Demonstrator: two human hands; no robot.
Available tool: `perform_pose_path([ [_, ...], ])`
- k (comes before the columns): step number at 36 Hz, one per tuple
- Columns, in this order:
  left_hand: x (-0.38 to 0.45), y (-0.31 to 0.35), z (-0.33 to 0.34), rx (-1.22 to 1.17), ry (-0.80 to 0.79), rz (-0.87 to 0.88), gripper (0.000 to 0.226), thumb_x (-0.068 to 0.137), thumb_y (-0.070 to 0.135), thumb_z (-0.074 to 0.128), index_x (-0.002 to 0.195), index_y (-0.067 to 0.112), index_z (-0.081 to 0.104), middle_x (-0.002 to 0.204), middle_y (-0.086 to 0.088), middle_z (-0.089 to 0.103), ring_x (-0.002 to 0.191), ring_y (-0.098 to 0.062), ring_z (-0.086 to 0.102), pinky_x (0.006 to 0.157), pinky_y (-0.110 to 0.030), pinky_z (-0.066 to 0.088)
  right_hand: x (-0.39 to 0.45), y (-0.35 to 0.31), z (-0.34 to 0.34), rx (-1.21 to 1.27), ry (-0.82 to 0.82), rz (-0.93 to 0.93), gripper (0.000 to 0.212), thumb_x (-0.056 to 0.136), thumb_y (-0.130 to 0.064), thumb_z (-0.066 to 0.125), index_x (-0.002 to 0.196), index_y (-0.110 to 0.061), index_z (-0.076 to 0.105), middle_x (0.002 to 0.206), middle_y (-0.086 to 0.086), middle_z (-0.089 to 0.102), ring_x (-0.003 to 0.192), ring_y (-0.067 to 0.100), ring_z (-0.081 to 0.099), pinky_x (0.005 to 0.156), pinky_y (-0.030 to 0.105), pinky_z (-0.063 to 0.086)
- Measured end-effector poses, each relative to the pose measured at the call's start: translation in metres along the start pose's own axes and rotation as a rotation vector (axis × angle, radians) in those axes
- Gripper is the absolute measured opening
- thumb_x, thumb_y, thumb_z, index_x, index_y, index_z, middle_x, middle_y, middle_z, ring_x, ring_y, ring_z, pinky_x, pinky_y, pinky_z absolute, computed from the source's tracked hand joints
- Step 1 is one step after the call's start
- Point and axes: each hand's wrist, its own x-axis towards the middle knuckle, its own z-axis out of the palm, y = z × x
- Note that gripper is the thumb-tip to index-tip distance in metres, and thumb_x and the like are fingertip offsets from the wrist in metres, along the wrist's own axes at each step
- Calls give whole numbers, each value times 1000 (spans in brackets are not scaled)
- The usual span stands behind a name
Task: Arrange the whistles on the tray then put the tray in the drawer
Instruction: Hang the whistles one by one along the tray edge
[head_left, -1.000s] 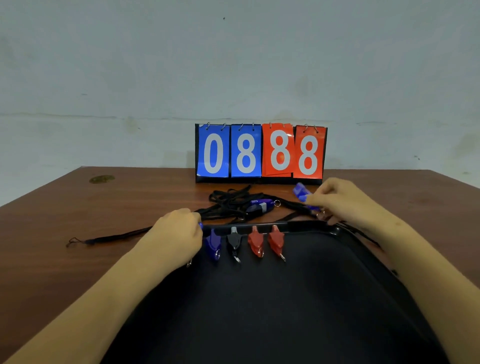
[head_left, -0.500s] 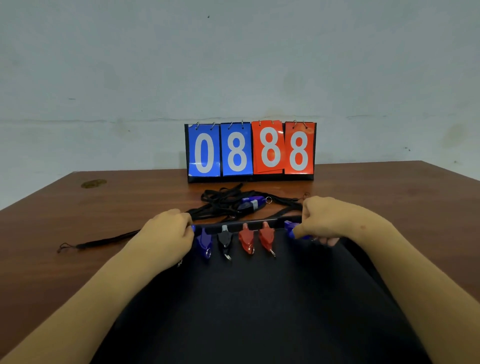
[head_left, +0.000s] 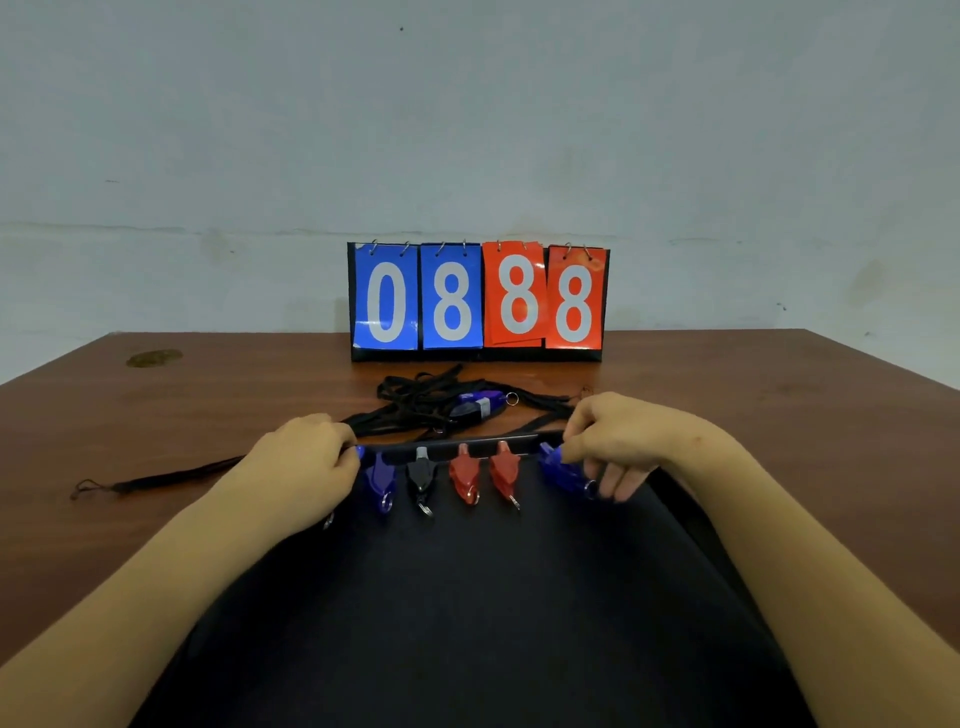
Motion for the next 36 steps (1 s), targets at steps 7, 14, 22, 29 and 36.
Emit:
perform_pose_path([
  [7,0,0,-1,-2,11,-1,29,96,28,38,112,17,60,108,-3,56,97,-21,54,80,-31,43,6,2,3,95,-54,0,5,92,-19,55,94,-15,55,82,8,62,61,15,63,48,22,52],
  [14,2,-1,1,4,12,8,28,97,28,38,113,19,59,100,0,52,91,-17,51,77,-28,40,8,3,4,122,-77,-13,6,92,-20,54,88,-16,53,77,6,64,57,13,59,49,21,48],
  [22,1,-1,0,-20,5,-7,32,97,22,32,105,12,60,102,-5,55,95,-24,52,80,-32,40,10,0,8,90,-64,-26,8,93,-23,53,87,-18,51,78,4,64,57,12,58,49,20,47],
  [29,2,0,-1,-29,5,-7,33,97,23,31,109,11,59,108,-6,56,99,-23,52,83,-31,39,11,1,8,78,-65,-41,8,94,-22,52,86,-19,51,79,4,63,58,12,59,51,22,47],
  [36,3,-1,0,-14,4,1,33,97,23,30,109,12,59,109,-6,55,96,-21,49,79,-29,35,13,1,9,80,-57,-41,6,93,-22,52,88,-19,52,77,4,64,57,12,59,49,22,47],
])
